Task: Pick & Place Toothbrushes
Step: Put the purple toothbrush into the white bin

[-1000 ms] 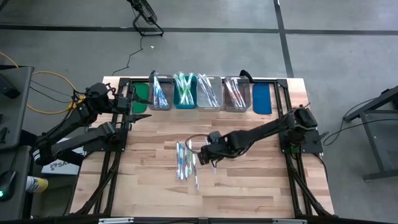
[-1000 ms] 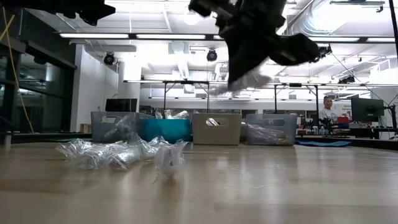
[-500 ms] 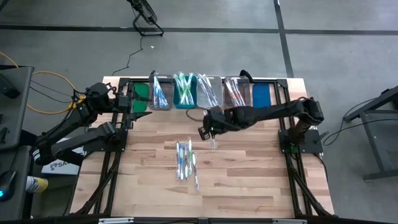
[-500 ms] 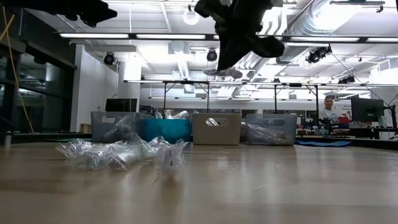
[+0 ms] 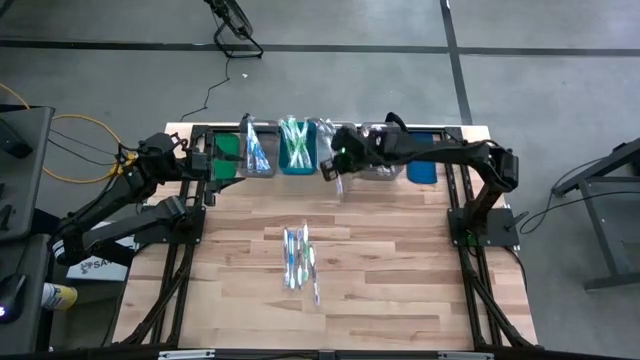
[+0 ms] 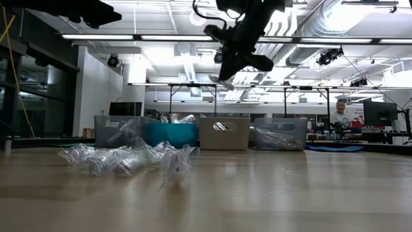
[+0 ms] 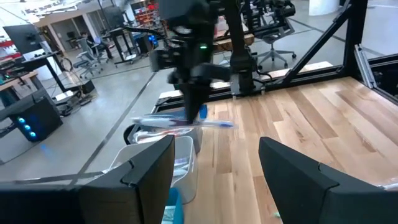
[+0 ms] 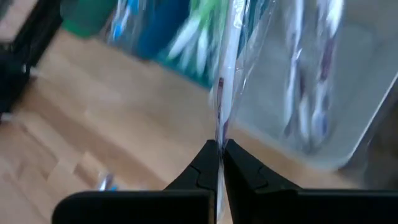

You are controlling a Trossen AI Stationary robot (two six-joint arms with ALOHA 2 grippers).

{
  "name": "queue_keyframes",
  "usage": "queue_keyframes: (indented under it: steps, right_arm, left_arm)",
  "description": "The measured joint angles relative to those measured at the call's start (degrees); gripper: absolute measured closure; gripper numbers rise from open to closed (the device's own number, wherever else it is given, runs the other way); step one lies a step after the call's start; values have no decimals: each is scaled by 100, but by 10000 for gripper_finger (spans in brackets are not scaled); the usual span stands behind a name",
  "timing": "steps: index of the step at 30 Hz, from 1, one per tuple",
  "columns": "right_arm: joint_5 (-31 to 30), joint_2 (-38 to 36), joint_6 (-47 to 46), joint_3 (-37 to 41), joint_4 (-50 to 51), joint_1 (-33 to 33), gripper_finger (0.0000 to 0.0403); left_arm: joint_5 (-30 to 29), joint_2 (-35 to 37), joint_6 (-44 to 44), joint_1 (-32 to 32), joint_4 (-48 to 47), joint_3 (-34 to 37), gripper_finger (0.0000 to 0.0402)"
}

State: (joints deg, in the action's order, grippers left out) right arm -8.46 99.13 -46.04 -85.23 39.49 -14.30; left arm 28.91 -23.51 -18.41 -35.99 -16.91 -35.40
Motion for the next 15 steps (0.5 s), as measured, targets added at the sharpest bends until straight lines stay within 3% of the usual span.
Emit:
queue_keyframes:
  steps: [15]
  right_arm:
    - [163,159,1748,-5,-1141,-1313,398]
  left_arm:
    - [-11,0,-82,0,0,0,174]
